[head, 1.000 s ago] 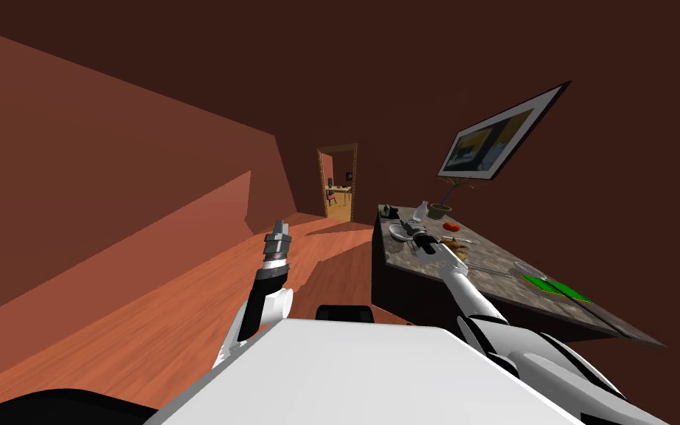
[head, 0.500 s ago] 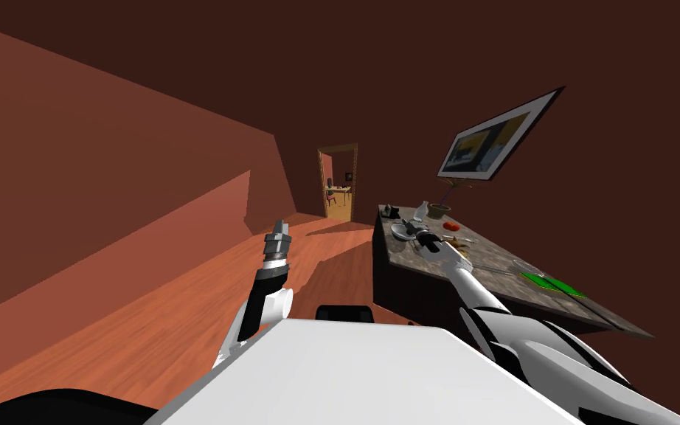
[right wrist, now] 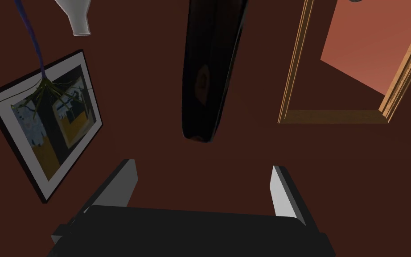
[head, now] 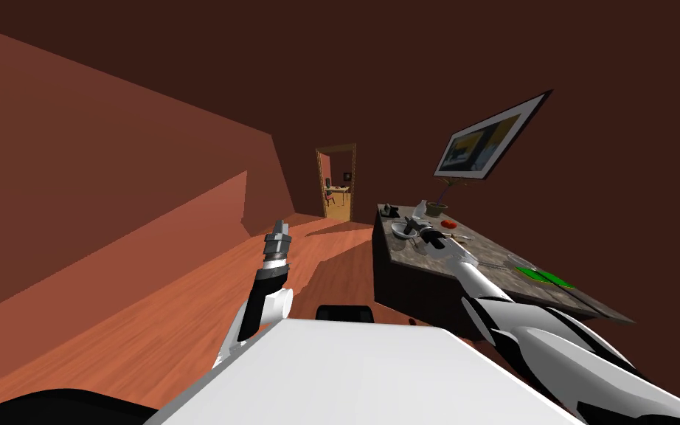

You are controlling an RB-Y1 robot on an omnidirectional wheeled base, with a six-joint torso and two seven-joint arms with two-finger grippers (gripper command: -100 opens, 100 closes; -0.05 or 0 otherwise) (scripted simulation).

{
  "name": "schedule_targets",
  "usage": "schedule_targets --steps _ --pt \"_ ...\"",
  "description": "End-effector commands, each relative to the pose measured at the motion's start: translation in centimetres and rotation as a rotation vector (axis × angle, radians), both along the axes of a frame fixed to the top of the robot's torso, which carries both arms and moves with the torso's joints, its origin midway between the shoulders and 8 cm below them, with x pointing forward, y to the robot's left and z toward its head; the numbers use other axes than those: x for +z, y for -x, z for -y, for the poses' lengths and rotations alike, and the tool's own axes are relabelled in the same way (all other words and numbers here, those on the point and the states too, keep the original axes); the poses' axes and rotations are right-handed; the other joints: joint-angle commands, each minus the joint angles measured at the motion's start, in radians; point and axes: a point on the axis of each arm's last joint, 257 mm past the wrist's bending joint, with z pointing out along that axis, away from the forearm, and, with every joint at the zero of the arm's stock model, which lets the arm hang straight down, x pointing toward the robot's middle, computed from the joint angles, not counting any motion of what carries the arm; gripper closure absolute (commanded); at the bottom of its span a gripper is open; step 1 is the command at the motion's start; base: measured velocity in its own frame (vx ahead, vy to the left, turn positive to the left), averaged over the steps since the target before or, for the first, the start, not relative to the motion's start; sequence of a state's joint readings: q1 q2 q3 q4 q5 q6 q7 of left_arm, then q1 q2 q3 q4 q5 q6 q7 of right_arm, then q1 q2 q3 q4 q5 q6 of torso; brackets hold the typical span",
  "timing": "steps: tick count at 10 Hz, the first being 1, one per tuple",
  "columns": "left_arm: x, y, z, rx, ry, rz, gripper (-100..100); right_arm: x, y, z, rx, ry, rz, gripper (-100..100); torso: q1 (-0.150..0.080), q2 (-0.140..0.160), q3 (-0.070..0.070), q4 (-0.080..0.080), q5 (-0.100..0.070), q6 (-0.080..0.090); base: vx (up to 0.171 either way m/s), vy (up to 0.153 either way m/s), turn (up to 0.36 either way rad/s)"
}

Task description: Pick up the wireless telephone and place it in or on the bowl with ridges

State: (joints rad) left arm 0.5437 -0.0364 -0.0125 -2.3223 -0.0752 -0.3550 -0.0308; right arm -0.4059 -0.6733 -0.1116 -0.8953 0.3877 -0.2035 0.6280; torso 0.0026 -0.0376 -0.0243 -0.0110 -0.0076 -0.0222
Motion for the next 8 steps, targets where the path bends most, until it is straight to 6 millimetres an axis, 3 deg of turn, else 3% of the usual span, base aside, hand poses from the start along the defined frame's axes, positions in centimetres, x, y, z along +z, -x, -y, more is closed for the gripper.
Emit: schedule_targets --steps 1,2,3,4,6,7,8 --pt "0.0 0.0 0.0 0.000 0.000 0.000 0 0.7 0.0 1.3 -0.001 0.001 0.003 -100 0.000 0.000 0.000 0.000 0.000 0.000 -0.016 0.092 -0.055" --pt "0.0 0.0 0.0 0.000 0.000 0.000 0 -0.3 0.3 1.9 -0.016 -0.005 -0.016 -100 0.001 0.001 0.000 0.000 0.000 0.000 -0.011 0.047 0.005" --pt "0.0 0.0 0.0 0.000 0.000 0.000 0 2.1 -0.5 2.6 0.006 -0.008 0.020 -100 -0.001 0.000 0.000 0.000 0.000 -0.001 -0.014 0.084 -0.079" --pt "0.0 0.0 0.0 0.000 0.000 0.000 0 1.1 0.2 4.2 -0.023 -0.006 -0.007 -100 0.001 0.000 0.000 0.000 0.000 0.000 -0.022 0.099 -0.057" --pt "0.0 0.0 0.0 0.000 0.000 0.000 0 1.1 0.2 4.2 -0.023 -0.006 -0.007 -100 -0.001 0.001 0.000 0.000 0.000 0.000 -0.006 0.029 -0.002" --pt "0.0 0.0 0.0 0.000 0.000 0.000 0 4.5 -0.3 5.1 -0.008 0.000 0.038 -100 -0.004 0.000 0.000 0.000 -0.001 0.000 -0.013 0.068 -0.072" --pt "0.0 0.0 0.0 0.000 0.000 0.000 0 4.1 0.0 5.9 -0.016 -0.001 0.029 -100 -0.001 0.000 0.000 0.000 0.000 0.000 -0.016 0.091 -0.071"
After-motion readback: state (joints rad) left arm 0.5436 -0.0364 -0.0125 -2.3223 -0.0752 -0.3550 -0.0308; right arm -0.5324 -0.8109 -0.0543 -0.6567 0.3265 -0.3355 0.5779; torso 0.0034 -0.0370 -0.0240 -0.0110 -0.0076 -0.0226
